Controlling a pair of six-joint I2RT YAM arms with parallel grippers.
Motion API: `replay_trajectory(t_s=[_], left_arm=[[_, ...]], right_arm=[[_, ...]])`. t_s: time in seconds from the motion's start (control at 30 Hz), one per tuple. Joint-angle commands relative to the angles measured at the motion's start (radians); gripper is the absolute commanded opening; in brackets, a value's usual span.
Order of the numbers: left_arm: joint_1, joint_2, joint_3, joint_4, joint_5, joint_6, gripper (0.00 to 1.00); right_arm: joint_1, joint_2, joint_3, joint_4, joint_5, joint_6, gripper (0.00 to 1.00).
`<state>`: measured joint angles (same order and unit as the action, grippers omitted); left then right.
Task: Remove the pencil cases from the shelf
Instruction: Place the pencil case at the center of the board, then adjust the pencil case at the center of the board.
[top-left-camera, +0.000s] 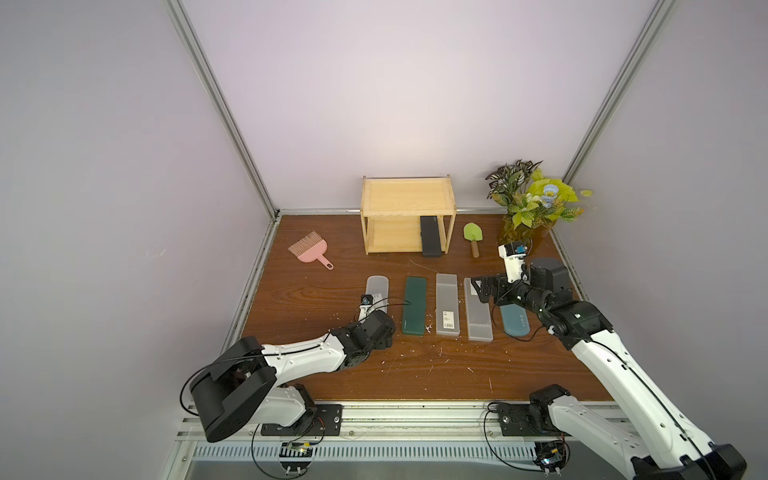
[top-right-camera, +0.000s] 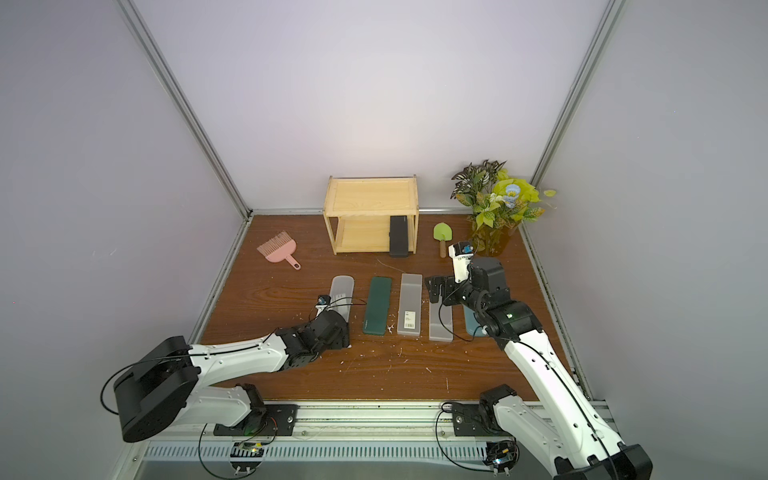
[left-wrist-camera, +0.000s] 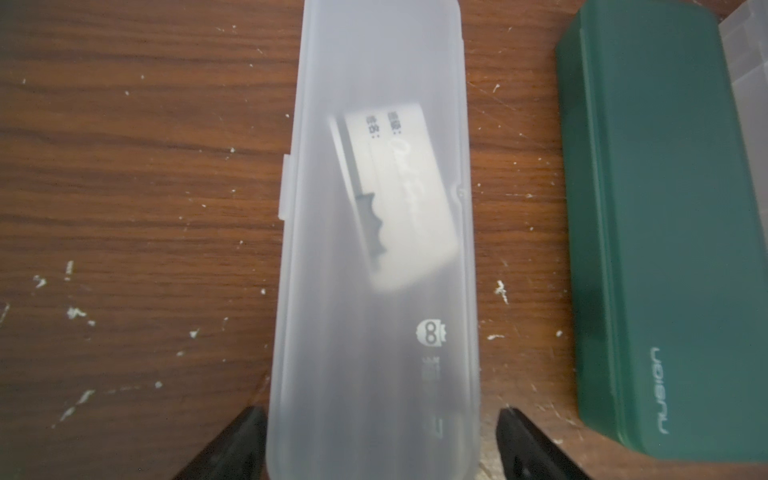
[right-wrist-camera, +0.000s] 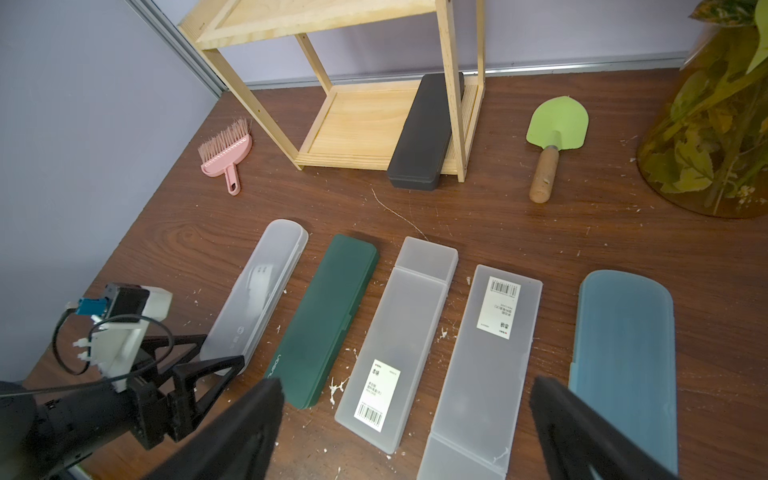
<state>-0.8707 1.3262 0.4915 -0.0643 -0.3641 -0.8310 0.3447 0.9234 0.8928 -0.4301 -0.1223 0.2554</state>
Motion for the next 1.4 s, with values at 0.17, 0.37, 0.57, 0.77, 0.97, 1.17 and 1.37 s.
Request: replay_trajectory(t_s=[0.17, 0.37, 0.57, 0.77, 0.97, 1.17, 1.37], left_arm=[[-0.008, 0.021, 0.110, -0.055, -0.093, 0.045, 0.95], [0.083, 0.185, 0.276, -0.091, -0.106, 0.160, 0.99], [0.129, 0.306, 0.354, -0.091, -0.088, 0.199, 0.99], [0.158, 0.314, 0.358, -0.082, -0.066, 0.211, 0.99], [0.191, 0.335, 0.340, -0.056, -0.023, 0.214, 0.99], [0.197, 0.367, 0.317, -0.013, 0.019, 0.207, 0.98], [0.197, 0.384, 0.330, -0.010, 0.048, 0.210, 0.90]], right_arm=[[-0.006, 0.014, 0.002, 0.045, -0.017, 0.004, 1.00], [-0.005, 0.024, 0.013, 0.049, -0.020, 0.002, 0.99], [-0.006, 0.015, 0.017, 0.031, -0.003, -0.007, 1.00], [-0.005, 0.016, 0.018, 0.019, 0.010, -0.018, 1.00], [-0.006, 0.024, 0.022, 0.020, 0.013, -0.021, 1.00], [-0.005, 0.019, 0.008, 0.019, 0.018, -0.021, 1.00], [-0.005, 0.018, 0.002, 0.017, 0.025, -0.019, 1.00]])
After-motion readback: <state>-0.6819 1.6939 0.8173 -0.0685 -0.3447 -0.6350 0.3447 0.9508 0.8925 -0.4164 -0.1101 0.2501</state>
